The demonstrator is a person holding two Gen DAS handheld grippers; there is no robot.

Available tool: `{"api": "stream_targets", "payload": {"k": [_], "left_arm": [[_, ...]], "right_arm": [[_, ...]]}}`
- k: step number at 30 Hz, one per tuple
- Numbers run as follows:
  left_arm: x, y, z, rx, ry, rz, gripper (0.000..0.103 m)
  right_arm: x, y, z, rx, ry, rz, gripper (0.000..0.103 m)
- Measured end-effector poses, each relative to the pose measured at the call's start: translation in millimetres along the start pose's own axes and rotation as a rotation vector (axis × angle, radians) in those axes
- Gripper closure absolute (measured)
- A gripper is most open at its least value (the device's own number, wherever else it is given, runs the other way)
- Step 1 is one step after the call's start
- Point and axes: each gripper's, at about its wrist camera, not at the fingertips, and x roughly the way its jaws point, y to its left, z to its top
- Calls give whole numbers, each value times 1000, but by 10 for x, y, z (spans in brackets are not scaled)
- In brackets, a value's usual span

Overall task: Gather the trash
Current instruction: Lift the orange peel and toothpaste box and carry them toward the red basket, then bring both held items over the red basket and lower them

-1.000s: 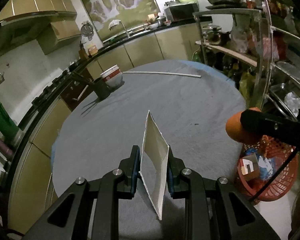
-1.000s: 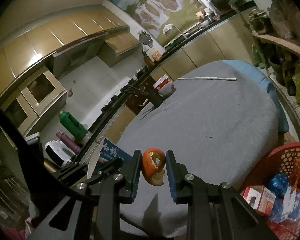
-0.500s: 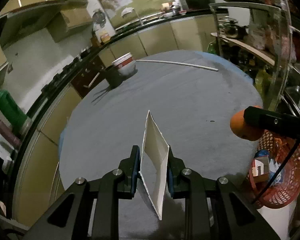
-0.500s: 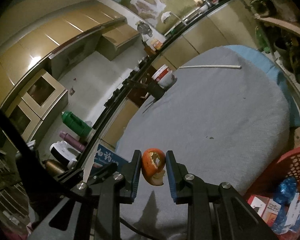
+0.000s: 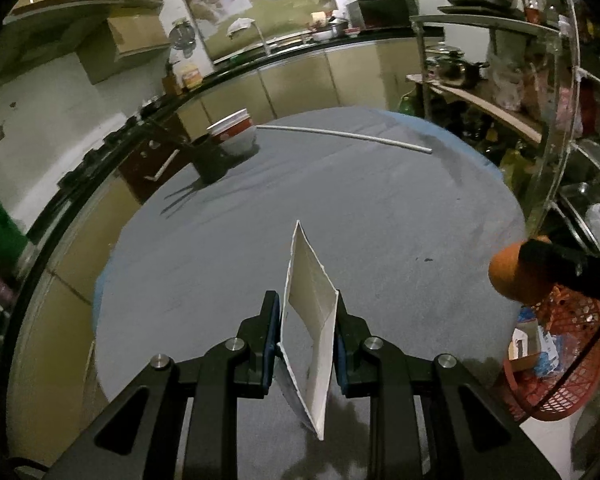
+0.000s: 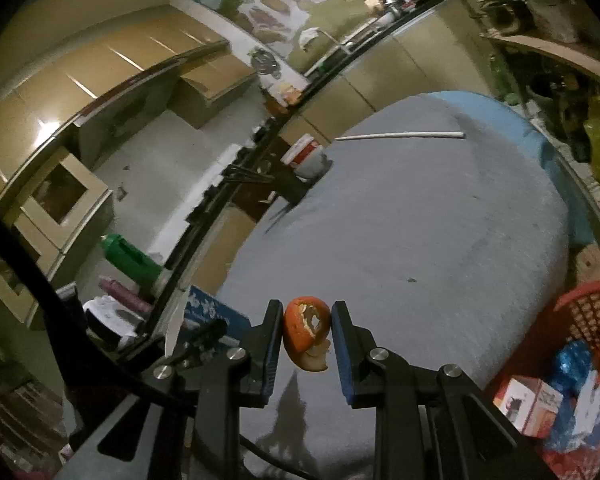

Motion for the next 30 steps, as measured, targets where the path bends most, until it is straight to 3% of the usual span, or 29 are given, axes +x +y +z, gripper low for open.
{"api": "stream_targets", "payload": {"k": [9, 30], "left_arm": [[22, -9, 113, 2, -51, -85, 78], [-56, -440, 126, 90, -64, -125, 78]], "right_arm": [[-114, 138, 10, -31, -19, -106, 76], [-587, -25, -100, 1, -79, -169, 76]]}}
